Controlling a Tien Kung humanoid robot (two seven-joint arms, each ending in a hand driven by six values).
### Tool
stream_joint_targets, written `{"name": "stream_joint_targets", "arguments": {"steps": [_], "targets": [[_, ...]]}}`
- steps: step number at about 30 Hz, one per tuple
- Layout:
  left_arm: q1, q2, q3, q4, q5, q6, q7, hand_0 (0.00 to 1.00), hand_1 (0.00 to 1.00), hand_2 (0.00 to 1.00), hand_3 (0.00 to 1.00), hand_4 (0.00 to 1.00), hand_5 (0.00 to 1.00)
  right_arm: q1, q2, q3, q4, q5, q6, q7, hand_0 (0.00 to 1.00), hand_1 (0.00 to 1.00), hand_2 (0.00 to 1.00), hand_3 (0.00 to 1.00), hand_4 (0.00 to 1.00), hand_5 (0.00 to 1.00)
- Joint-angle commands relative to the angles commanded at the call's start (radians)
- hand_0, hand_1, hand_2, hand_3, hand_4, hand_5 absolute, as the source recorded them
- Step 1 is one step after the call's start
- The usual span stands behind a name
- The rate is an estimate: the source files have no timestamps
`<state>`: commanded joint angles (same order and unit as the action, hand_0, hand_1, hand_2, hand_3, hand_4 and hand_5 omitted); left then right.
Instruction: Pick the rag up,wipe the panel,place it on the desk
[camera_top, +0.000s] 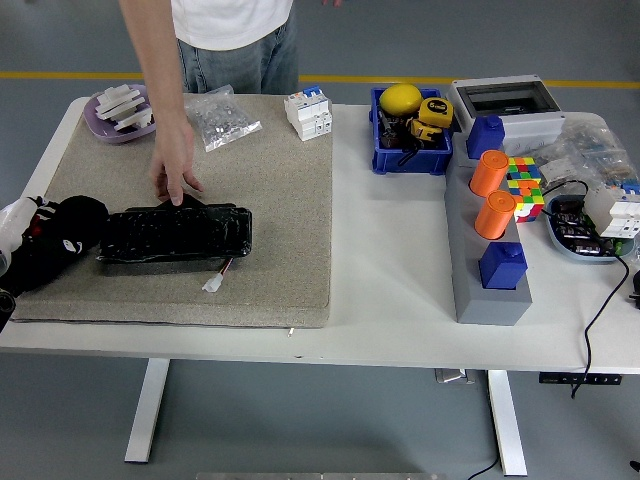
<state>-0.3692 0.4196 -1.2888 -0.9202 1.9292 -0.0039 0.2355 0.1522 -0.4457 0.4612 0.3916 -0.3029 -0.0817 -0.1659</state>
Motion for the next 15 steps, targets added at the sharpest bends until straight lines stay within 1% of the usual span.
{"name": "stream_joint_targets", "arguments": {"steps": [1, 2, 7, 8, 13, 14, 15], "targets": [[0.0, 0.0, 0.001, 0.001, 0.001, 0.003, -0.001, 0.367, 0.611, 0.796, 0.768, 0.92, 0.255, 0.0, 0.0, 0.0, 0.0, 0.0, 0.0, 0.0, 0.74, 0.534, 0.656, 0.62, 0.998, 0.603], [0.001, 0.0, 0.001, 0.001, 0.004, 0.007, -0.001, 0.351, 0.517, 0.786, 0.709, 0.853, 0.156, -0.001, -0.001, 0.0, 0.0, 0.0, 0.0, 0.0, 0.74, 0.534, 0.656, 0.62, 0.998, 0.603], [0.0, -0.001, 0.007, 0.007, 0.007, 0.025, -0.005, 0.351, 0.517, 0.786, 0.709, 0.853, 0.156, -0.001, -0.001, 0.003, -0.001, 0.001, 0.0, 0.0, 0.74, 0.534, 0.656, 0.62, 0.998, 0.603], [0.0, -0.001, 0.008, 0.009, 0.006, 0.03, -0.006, 0.293, 0.366, 0.734, 0.639, 0.703, 0.047, -0.001, -0.001, 0.004, -0.001, 0.0, 0.0, 0.0, 0.74, 0.534, 0.656, 0.62, 0.998, 0.603], [-0.001, -0.002, 0.015, 0.014, 0.002, 0.057, -0.012, 0.293, 0.366, 0.734, 0.639, 0.703, 0.047, -0.001, 0.002, 0.006, -0.001, 0.0, 0.0, 0.001, 0.74, 0.534, 0.656, 0.62, 0.998, 0.603], [-0.001, -0.002, 0.017, 0.015, -0.001, 0.064, -0.014, 0.243, 0.243, 0.633, 0.588, 0.582, 0.002, -0.001, 0.002, 0.007, -0.001, 0.0, 0.0, 0.001, 0.74, 0.534, 0.656, 0.62, 0.998, 0.603], [-0.001, -0.002, 0.017, 0.015, -0.002, 0.066, -0.015, 0.243, 0.243, 0.633, 0.588, 0.582, 0.002, -0.001, 0.002, 0.007, -0.001, 0.0, -0.001, 0.002, 0.74, 0.534, 0.656, 0.62, 0.998, 0.603]]}}
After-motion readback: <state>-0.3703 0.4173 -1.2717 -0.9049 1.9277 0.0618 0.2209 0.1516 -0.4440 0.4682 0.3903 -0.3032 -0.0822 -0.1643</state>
